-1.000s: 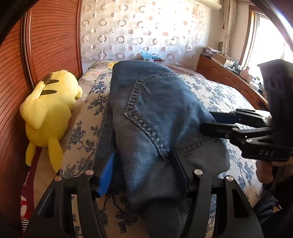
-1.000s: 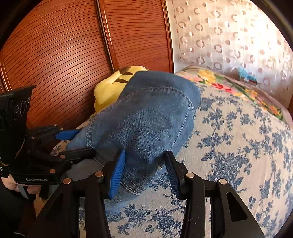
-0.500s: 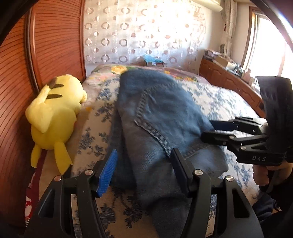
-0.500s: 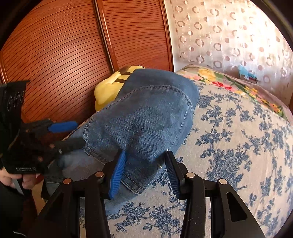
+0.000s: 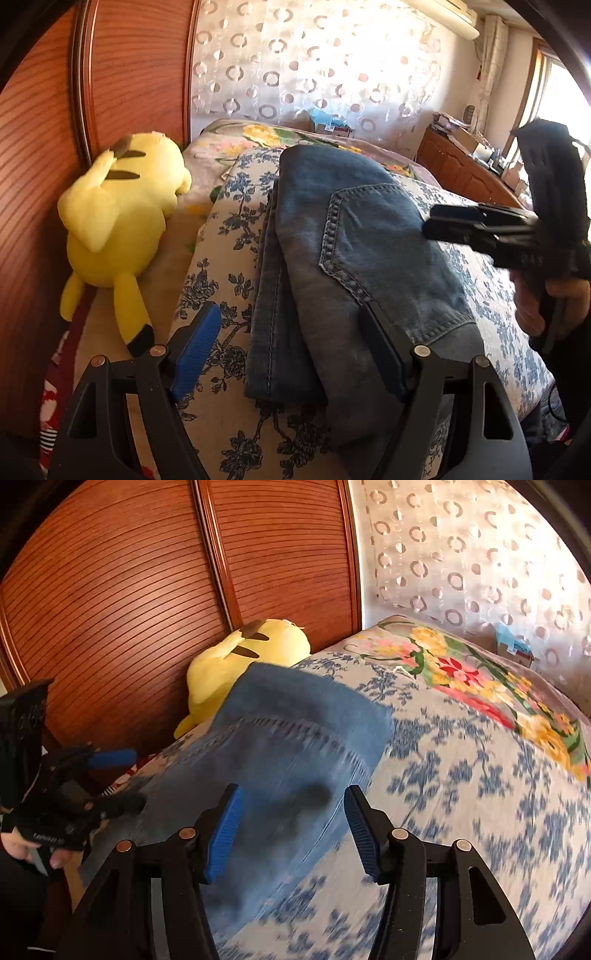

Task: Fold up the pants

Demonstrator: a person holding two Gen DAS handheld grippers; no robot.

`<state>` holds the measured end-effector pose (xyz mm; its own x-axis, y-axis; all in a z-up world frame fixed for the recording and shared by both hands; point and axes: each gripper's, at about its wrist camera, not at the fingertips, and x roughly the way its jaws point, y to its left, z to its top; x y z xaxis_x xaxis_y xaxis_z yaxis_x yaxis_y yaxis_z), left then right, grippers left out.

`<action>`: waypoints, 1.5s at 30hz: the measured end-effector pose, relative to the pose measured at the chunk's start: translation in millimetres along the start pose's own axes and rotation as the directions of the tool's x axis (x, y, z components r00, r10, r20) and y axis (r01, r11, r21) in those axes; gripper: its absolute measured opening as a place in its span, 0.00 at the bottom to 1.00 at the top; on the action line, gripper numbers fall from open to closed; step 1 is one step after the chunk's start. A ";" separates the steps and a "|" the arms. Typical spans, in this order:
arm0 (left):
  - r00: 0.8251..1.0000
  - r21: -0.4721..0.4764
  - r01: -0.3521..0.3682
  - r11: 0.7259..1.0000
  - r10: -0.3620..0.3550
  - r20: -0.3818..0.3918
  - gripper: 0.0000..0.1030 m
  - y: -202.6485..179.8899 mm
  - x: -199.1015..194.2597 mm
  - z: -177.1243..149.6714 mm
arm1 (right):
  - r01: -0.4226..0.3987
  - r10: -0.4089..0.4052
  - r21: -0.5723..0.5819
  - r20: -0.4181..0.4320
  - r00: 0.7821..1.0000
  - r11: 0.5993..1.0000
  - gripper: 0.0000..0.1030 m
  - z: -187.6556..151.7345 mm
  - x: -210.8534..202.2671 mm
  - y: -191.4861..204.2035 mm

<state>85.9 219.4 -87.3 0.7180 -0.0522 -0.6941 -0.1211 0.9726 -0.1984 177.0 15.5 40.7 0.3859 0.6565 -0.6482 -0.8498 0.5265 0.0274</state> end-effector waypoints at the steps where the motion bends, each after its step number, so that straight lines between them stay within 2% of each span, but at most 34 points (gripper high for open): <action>1: 1.000 -0.006 0.003 1.000 -0.003 -0.002 0.76 1.2 1.1 -0.2 | -0.003 0.003 -0.001 -0.004 1.000 1.000 0.58 4.4 4.8 -3.7; 5: 1.000 -0.015 0.010 1.000 -0.010 -0.013 0.77 2.2 6.3 -1.0 | -0.006 0.006 0.007 -0.003 1.000 1.000 0.79 21.0 23.5 -18.3; 9: 1.000 -0.019 -0.026 0.999 0.025 -0.017 0.89 3.9 7.8 -0.3 | -0.010 0.010 0.008 -0.017 1.000 1.000 0.81 30.2 42.1 -30.6; 13: 0.999 -0.027 -0.022 0.999 0.021 -0.050 0.89 5.5 14.1 -2.4 | -0.052 0.053 0.023 -0.041 0.998 0.998 0.81 34.0 61.6 -36.9; 20: 0.998 -0.073 -0.005 0.997 0.000 -0.064 0.89 7.1 14.6 -3.8 | -0.116 0.120 0.051 -0.072 0.990 0.992 0.83 38.2 94.4 -50.2; 24: 0.998 -0.109 0.038 0.993 -0.044 -0.051 0.89 6.3 8.0 -2.4 | -0.114 0.117 0.049 -0.079 0.990 0.992 0.84 39.2 104.0 -52.4; 28: 0.998 -0.092 0.059 0.994 -0.062 -0.030 0.89 -2.7 1.8 0.1 | -0.106 0.108 0.041 -0.080 0.991 0.994 0.84 39.0 106.9 -50.5; 32: 0.996 -0.095 0.036 0.995 -0.044 -0.082 0.89 -4.5 17.5 -0.1 | -0.112 0.116 0.047 -0.082 0.990 0.993 0.84 36.9 106.4 -51.8; 35: 0.994 -0.128 0.055 0.990 -0.067 -0.092 0.89 0.4 24.6 -1.8 | -0.122 0.127 0.060 -0.081 0.989 0.991 0.84 36.2 104.1 -53.6; 38: 0.990 -0.178 0.093 0.980 -0.110 -0.087 0.89 7.3 29.3 -5.3 | -0.127 0.132 0.062 -0.079 0.988 0.990 0.81 35.4 103.9 -53.4; 40: 0.992 -0.173 0.092 0.981 -0.106 -0.074 0.86 6.1 28.7 -7.1 | -0.135 0.140 0.065 -0.078 0.987 0.989 0.77 35.4 103.5 -53.7; 43: 0.990 -0.162 0.106 0.981 -0.120 -0.075 0.73 0.4 27.9 -8.6 | -0.136 0.140 0.060 -0.073 0.987 0.989 0.66 35.4 101.2 -52.1; 45: 0.990 -0.143 0.112 0.983 -0.123 -0.074 0.66 -3.6 26.2 -8.1 | -0.141 0.144 0.056 -0.067 0.987 0.988 0.51 35.4 97.8 -50.2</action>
<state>99.6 212.7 -110.4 0.6750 -0.1882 -0.7134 -0.1366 0.9183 -0.3715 270.1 72.4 2.9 0.2344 0.6879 -0.6870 -0.8740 0.4585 0.1609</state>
